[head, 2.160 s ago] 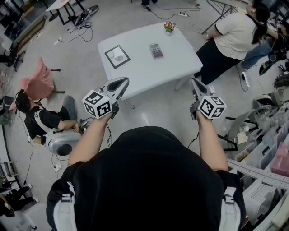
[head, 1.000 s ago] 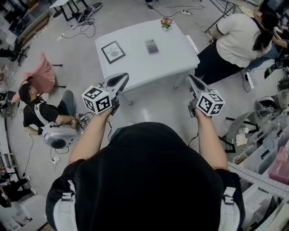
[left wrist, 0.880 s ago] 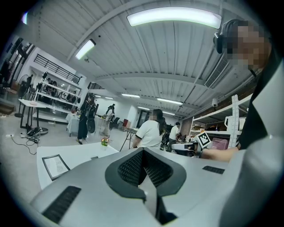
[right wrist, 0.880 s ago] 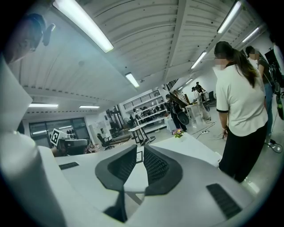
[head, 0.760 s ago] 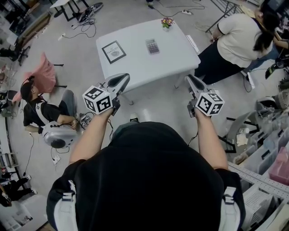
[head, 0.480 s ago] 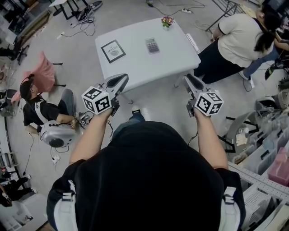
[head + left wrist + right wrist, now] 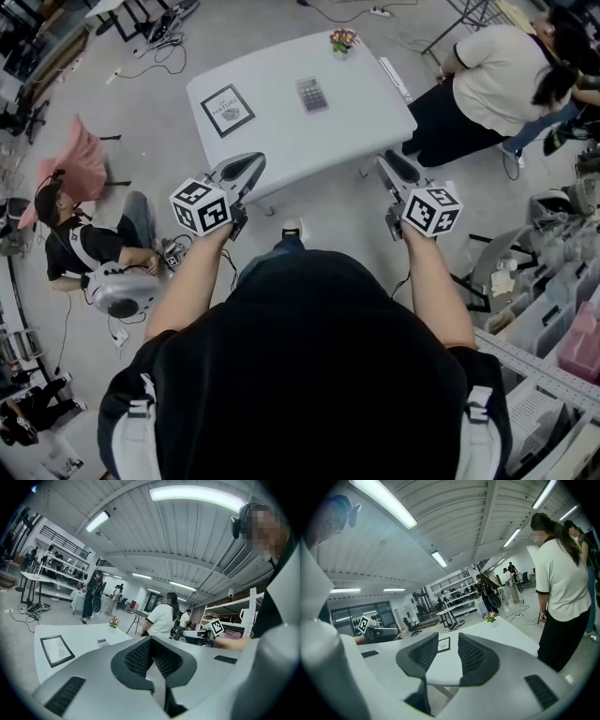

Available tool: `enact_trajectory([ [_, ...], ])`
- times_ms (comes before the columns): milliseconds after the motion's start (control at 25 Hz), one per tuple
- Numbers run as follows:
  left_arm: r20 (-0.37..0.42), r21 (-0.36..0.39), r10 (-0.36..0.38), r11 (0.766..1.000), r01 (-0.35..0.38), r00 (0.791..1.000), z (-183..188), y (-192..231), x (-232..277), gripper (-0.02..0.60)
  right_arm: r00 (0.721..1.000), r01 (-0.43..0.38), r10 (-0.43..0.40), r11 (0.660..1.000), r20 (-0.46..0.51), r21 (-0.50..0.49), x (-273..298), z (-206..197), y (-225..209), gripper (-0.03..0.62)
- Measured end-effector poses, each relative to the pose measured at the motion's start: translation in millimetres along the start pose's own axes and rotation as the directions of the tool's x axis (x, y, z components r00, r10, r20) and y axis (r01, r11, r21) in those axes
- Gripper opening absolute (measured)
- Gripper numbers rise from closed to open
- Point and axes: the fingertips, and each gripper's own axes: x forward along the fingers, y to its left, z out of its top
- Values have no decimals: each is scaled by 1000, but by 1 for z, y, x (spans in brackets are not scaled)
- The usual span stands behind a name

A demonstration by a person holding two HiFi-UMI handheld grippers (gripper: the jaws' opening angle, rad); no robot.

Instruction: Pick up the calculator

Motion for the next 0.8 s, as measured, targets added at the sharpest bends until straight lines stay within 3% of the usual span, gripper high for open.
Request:
enact_trajectory([
  [800,-71,-25,-94,995,93,993,33,87,96,17,996,72,-68,995,-61,67,94,17,-50,156],
])
